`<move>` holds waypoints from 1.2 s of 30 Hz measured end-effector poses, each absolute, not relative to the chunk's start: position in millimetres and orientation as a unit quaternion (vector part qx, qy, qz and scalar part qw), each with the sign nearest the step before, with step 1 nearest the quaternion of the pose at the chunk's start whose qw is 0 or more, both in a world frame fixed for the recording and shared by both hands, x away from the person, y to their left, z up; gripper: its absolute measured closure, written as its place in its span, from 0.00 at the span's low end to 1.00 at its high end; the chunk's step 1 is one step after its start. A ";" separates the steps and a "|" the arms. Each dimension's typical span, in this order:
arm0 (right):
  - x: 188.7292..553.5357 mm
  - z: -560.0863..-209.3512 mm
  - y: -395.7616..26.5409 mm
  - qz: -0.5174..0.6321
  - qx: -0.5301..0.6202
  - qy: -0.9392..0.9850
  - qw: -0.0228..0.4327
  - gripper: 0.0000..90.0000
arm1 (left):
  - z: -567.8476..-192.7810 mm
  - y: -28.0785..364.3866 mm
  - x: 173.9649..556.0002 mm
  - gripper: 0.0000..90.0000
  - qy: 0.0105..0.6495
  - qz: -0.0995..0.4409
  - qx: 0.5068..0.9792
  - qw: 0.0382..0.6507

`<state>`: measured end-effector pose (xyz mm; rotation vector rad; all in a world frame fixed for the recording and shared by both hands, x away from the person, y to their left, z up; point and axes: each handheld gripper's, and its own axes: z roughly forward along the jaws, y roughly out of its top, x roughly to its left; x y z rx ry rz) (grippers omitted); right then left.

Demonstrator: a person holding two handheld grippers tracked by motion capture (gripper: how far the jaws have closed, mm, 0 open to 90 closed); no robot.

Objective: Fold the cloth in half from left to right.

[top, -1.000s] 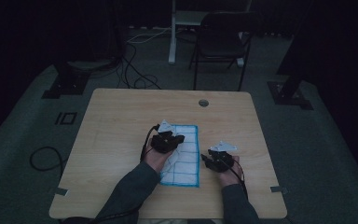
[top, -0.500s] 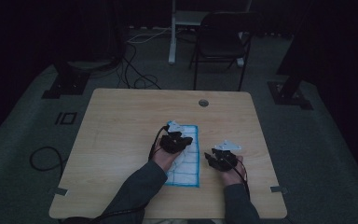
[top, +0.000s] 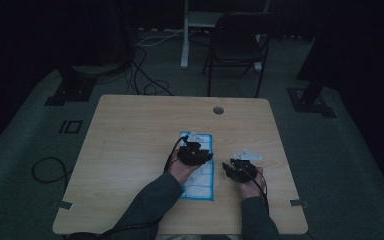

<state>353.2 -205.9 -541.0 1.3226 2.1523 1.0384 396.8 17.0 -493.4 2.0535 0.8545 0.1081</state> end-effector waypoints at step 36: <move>352.6 -540.8 -206.0 0.371 0.474 0.771 0.205 0.65 | -532.5 122.3 362.0 0.66 0.435 0.044 0.789 0.431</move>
